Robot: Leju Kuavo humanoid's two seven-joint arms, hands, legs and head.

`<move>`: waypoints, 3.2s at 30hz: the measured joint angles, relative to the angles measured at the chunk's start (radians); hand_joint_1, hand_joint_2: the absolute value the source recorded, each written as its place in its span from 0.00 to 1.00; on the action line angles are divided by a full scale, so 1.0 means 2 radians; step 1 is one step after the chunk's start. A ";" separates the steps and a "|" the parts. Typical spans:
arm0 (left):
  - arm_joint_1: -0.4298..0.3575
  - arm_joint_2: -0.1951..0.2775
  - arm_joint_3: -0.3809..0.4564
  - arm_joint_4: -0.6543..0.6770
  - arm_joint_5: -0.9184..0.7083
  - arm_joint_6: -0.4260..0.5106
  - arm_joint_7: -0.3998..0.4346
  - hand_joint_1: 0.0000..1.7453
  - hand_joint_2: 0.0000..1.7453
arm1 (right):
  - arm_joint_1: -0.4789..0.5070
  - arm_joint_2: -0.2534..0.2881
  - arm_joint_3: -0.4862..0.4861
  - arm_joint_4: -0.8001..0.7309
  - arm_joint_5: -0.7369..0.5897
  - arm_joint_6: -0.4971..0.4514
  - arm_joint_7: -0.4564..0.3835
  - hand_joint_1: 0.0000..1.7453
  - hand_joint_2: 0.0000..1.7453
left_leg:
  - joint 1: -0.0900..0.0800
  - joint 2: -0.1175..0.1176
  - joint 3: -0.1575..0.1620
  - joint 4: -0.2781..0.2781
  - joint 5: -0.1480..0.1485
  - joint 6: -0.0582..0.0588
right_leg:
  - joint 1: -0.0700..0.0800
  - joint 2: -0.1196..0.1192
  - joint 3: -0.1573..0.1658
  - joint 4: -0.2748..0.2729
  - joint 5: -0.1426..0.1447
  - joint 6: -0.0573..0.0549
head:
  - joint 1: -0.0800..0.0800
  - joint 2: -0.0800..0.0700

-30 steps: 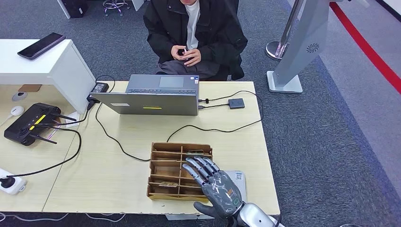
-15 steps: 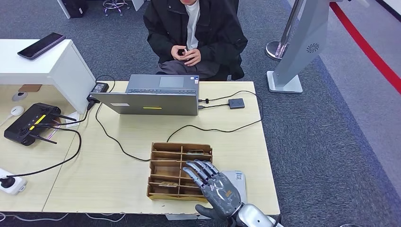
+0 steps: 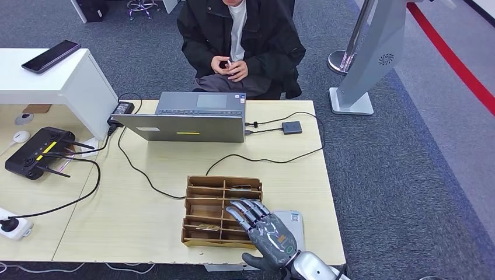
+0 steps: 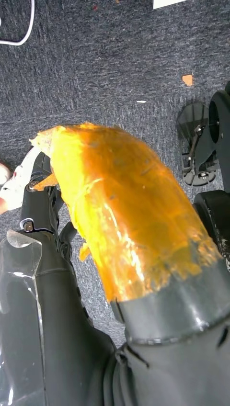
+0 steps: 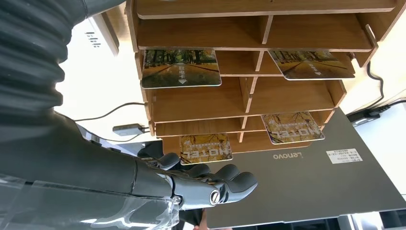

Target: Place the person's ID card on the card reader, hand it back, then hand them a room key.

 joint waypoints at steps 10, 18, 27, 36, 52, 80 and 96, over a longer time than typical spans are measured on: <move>0.000 0.000 -0.004 0.000 -0.003 -0.003 0.003 0.00 0.00 | 0.002 -0.004 0.000 0.000 0.001 0.000 0.002 0.00 1.00 | 0.000 0.000 0.000 0.000 0.000 0.000 | 0.000 0.000 0.000 0.000 0.000 0.000 | 0.000 0.000; -0.001 0.000 -0.010 0.000 -0.004 -0.010 0.005 0.00 0.00 | 0.004 -0.009 0.000 0.000 0.004 0.001 0.002 0.05 1.00 | 0.000 0.000 0.000 0.000 0.000 0.000 | 0.000 0.000 0.000 0.000 0.000 0.000 | 0.000 0.000; -0.002 0.000 -0.013 0.000 -0.005 -0.011 0.006 0.00 0.00 | 0.004 -0.012 0.000 0.000 0.004 0.000 0.002 0.06 1.00 | 0.000 0.000 0.000 0.000 0.000 0.000 | 0.000 0.000 0.000 0.000 0.000 0.000 | 0.000 0.000; -0.002 0.002 -0.013 0.000 -0.004 -0.011 0.006 0.00 0.00 | 0.004 -0.015 0.000 0.000 0.004 0.000 0.002 0.16 1.00 | 0.000 0.000 0.000 0.000 0.000 0.000 | 0.000 0.000 0.000 0.000 0.000 0.000 | 0.000 0.000; -0.002 0.004 -0.013 0.000 0.009 -0.009 0.006 0.00 0.00 | 0.003 -0.016 -0.002 0.001 0.006 0.000 0.002 0.21 1.00 | 0.000 0.000 0.000 0.000 0.000 0.000 | 0.000 0.000 0.000 0.000 0.000 0.000 | 0.000 0.000; -0.001 0.008 -0.013 0.000 0.014 -0.007 0.004 0.00 0.00 | 0.004 -0.016 -0.004 0.015 0.017 -0.002 0.015 0.28 1.00 | 0.000 0.000 0.000 0.000 0.000 0.000 | 0.000 0.000 0.000 0.000 0.000 0.000 | 0.000 0.000; -0.001 0.008 -0.013 0.000 0.014 -0.007 0.004 0.00 0.00 | 0.006 -0.016 -0.007 0.017 0.018 -0.002 0.017 0.86 1.00 | 0.000 0.000 0.000 0.000 0.000 0.000 | 0.000 0.000 0.000 0.000 0.000 0.000 | 0.000 0.000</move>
